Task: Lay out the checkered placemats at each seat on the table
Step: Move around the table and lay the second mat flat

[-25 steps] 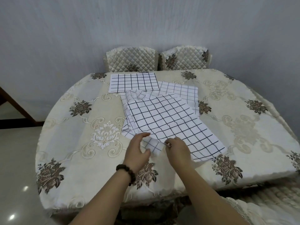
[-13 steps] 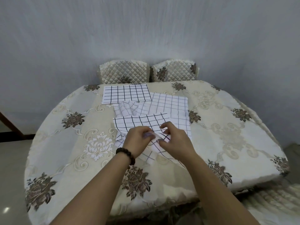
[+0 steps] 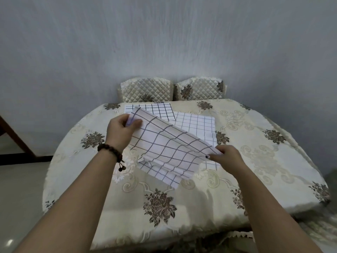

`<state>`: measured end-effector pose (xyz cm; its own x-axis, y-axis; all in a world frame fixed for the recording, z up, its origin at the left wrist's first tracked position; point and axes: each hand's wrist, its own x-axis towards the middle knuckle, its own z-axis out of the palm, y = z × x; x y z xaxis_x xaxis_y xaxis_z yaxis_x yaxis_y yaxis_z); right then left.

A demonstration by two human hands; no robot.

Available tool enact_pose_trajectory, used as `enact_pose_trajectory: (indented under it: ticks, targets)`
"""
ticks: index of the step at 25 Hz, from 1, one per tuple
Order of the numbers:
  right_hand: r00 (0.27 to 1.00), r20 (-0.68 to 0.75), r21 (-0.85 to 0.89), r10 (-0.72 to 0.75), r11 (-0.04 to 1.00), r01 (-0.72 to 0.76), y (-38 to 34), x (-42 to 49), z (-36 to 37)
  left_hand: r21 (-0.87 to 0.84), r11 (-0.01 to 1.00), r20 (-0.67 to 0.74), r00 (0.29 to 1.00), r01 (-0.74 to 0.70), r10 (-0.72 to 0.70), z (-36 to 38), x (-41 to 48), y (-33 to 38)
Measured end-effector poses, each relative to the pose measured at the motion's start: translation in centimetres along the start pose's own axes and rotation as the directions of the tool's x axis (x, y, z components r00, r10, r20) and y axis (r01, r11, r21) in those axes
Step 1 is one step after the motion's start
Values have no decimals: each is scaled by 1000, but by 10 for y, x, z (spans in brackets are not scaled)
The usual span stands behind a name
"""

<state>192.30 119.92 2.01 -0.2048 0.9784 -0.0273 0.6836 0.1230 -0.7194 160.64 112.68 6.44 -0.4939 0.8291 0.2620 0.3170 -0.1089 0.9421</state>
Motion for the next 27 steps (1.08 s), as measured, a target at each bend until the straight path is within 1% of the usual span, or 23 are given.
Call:
enact_pose_trajectory:
  ticks: [2,3,4,5,6,7,8,11,14,18,20,22,24,27]
  targets:
    - [999,-45,173,-6,985,13,-11,3,-6,-9,1000,-42,999,0,-1,-17,2,4]
    - [998,-62,293,-2,956,20,-19,3,-10,-1,1000,-61,998,-2,2,-26,1,8]
    - [997,-76,436,5,899,29,-27,3,-14,2,1000,-83,997,-3,3,-35,-1,10]
    - [996,-93,570,11,821,44,-36,3,-17,-6,1000,-101,995,-4,3,-44,-3,15]
    - [994,-111,668,18,741,62,-46,2,-20,-29,1000,-122,992,-8,4,-53,-4,18]
    - [991,-133,728,13,680,89,-57,0,-24,-45,999,-132,991,-17,11,-63,-6,23]
    - [988,-156,757,-2,642,122,-67,-1,-27,-59,998,-137,990,-33,25,-71,-9,29]
    - [967,-236,755,-100,608,247,-99,-9,-40,-84,993,-183,981,-78,61,-92,-17,49]
    - [948,-271,766,-169,559,318,-126,-19,-56,-117,986,-224,970,-122,94,-114,-27,73]
    - [899,-355,717,-258,542,439,-158,-26,-76,-158,966,-235,958,-206,165,-138,-29,99]
    - [874,-384,683,-299,545,487,-173,-27,-83,-169,961,-260,951,-218,170,-146,-23,106]
    - [864,-388,663,-320,555,503,-183,-23,-87,-157,966,-276,948,-205,156,-149,-14,107]
    - [873,-363,641,-327,592,488,-187,-13,-86,-152,971,-280,950,-182,134,-148,-3,104]
    - [894,-339,616,-294,649,447,-182,8,-77,-142,983,-252,965,-116,78,-140,12,89]
